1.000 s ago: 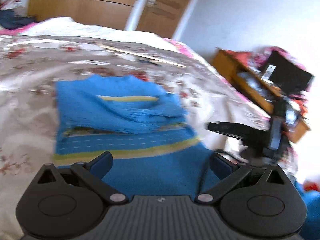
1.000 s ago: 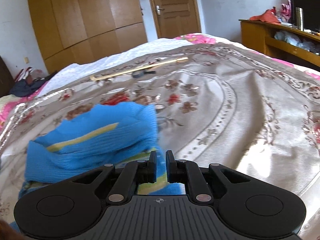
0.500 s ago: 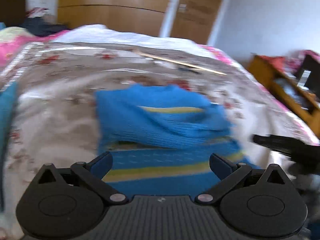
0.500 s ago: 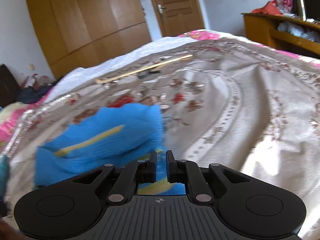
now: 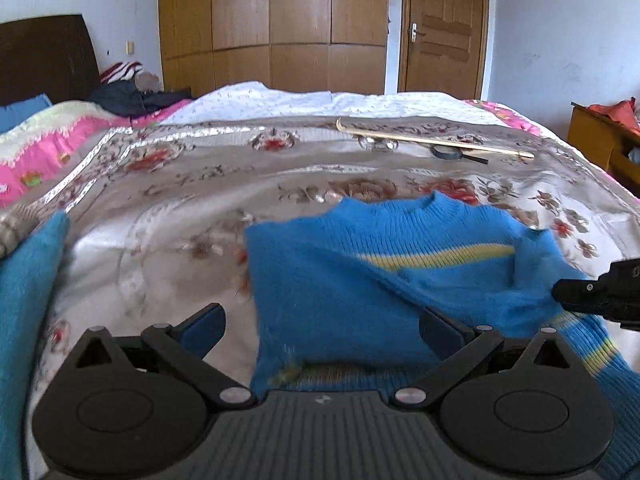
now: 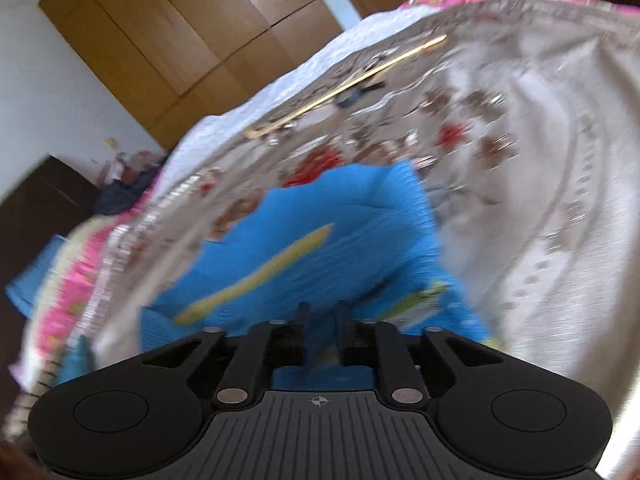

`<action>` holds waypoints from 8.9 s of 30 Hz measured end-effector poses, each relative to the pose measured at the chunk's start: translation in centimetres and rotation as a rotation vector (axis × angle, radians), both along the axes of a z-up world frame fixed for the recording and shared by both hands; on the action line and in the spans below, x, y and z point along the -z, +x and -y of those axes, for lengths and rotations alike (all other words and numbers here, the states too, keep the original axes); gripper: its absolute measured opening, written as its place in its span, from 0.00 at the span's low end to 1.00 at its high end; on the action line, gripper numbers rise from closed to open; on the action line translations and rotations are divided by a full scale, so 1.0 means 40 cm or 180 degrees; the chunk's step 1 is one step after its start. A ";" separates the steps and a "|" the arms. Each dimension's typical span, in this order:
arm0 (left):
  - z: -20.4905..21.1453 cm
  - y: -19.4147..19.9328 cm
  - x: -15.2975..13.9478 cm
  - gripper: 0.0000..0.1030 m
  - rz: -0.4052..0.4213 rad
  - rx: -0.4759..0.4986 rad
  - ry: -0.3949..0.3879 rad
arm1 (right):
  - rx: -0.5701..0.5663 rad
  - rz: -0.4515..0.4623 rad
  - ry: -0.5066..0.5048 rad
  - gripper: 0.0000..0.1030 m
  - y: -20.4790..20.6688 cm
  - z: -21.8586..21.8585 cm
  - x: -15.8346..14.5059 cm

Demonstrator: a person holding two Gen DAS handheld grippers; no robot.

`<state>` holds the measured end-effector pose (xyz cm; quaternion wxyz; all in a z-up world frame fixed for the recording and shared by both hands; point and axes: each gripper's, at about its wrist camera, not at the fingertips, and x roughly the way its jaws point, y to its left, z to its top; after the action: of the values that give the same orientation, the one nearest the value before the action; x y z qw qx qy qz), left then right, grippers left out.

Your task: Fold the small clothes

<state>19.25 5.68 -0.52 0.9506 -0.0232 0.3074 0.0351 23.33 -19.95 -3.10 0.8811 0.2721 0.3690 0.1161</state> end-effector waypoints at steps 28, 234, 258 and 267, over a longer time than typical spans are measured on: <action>-0.052 0.030 0.089 1.00 0.0155 -0.0200 -0.0124 | 0.0537 -0.0345 0.0674 0.17 0.055 0.033 0.065; -0.037 -0.372 0.050 0.58 -0.1374 0.0231 -0.0202 | -0.0890 -0.0589 -0.0303 0.31 -0.399 0.200 0.039; -0.055 -0.377 0.051 0.19 -0.1517 0.0327 -0.0595 | -0.0946 -0.0571 0.0032 0.10 -0.417 0.176 0.040; -0.081 -0.362 -0.024 0.19 -0.1108 0.0501 -0.1212 | -0.0704 -0.0162 0.0710 0.09 -0.431 0.201 -0.040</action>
<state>4.77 8.93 0.42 0.8618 -0.1712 0.4681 -0.0939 6.11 -27.99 -1.49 0.8176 0.3287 0.4037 0.2458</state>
